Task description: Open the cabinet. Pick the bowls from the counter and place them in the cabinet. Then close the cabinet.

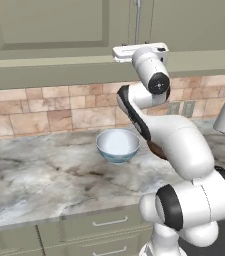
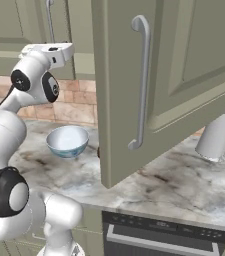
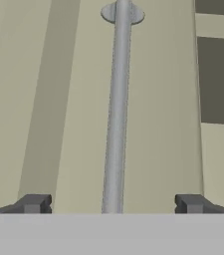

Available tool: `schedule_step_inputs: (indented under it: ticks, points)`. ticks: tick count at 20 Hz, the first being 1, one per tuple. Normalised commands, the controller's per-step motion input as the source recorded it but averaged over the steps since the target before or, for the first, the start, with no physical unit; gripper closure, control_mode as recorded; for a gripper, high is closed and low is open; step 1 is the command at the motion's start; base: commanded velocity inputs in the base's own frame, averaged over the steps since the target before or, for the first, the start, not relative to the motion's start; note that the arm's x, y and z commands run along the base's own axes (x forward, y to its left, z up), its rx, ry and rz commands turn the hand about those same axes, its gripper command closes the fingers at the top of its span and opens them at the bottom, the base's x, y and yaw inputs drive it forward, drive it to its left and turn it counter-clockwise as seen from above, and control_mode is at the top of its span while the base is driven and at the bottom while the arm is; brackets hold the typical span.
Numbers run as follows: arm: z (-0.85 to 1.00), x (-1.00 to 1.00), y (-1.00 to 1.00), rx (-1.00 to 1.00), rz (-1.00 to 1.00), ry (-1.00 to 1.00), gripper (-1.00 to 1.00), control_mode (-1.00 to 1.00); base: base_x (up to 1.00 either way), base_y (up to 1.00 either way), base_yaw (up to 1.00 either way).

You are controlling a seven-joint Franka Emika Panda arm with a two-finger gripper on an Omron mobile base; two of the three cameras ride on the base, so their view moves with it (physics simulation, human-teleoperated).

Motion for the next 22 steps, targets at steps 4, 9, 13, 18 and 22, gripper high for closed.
schedule_step_inputs:
  ticks: [4, 9, 13, 18, 22]
  points:
    - [0.0, 0.48, 0.05, 0.0, -0.02, -0.01, 1.0, -1.0, 0.0, 0.0, 0.0]
    - [0.0, 0.27, 0.01, 0.0, -0.02, -0.04, 1.0, -1.0, 0.0, 0.0, 0.0]
    - [-0.01, 0.33, 0.0, 0.04, -0.01, -0.01, 1.0, -1.0, 0.0, 0.0, 0.0]
    - [-0.2, 0.08, -0.05, 0.3, 0.05, 0.2, 1.0, -1.0, 0.0, 0.0, 0.0]
    - [0.0, -0.37, 0.18, 0.3, 0.22, 0.17, 1.0, -1.0, 0.0, 0.0, 0.0]
